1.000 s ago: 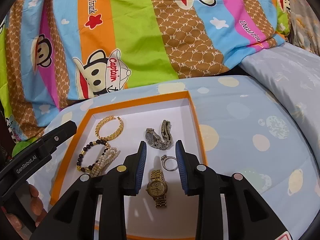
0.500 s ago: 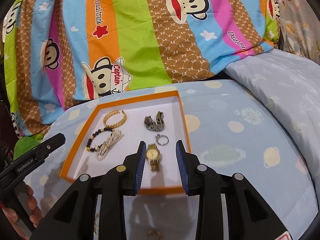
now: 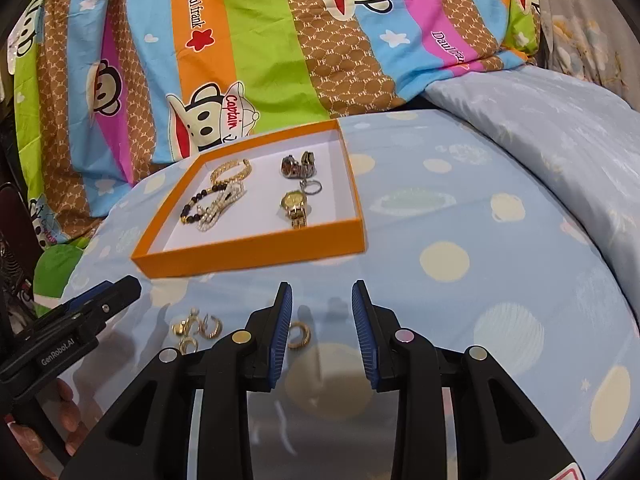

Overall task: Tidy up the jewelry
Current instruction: 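Withdraw both open tools from the box back over the earrings, then grasp a gold hoop earring with the right tool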

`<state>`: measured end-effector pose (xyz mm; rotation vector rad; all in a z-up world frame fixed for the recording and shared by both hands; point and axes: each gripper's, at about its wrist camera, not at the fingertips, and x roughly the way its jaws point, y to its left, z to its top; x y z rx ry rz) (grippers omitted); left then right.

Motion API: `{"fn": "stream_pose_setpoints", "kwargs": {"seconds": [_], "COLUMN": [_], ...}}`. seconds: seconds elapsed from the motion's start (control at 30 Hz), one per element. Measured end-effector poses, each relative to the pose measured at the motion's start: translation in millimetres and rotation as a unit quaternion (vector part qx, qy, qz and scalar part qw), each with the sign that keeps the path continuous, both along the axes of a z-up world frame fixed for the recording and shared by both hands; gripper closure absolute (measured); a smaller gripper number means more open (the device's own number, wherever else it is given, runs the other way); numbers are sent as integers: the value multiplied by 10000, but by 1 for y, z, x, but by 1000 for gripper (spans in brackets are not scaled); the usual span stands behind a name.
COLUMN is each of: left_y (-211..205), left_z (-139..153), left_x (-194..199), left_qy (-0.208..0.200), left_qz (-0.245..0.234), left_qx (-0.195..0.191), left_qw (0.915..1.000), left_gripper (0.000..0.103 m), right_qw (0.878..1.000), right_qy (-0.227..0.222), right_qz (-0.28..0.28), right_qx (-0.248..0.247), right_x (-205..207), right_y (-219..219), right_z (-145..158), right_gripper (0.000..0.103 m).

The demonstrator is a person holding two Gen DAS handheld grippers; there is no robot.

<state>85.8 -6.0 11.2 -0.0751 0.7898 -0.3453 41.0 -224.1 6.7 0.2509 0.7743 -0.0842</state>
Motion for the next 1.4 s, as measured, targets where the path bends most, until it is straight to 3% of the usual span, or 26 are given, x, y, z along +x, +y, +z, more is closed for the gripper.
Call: {"fn": "stream_pose_setpoints", "kwargs": {"seconds": [0.37,0.47,0.6,0.87,1.4], "left_y": [0,-1,-1,-10,-5], "left_z": [-2,-2,-3,-4,-8], "left_x": [-24,-27,-28,-35,-26], "left_qy": [76,83,100,127,308], "left_qz": [-40,-50,-54,-252,-174], "left_qx": [44,52,53,136,-16], "left_qw": [10000,9999,9999,9995,9994], "left_gripper": [45,43,42,42,42], "right_qw": [9998,9998,9997,9996,9989], "right_qy": [149,161,143,272,461], "right_qz": [113,147,143,108,-4], "right_qx": [30,-14,-98,56,60], "right_x": [-23,-25,-25,-20,7], "right_y": [12,17,20,16,24], "right_z": [-5,-5,-4,-8,-13], "right_gripper": [72,66,66,66,68]}}
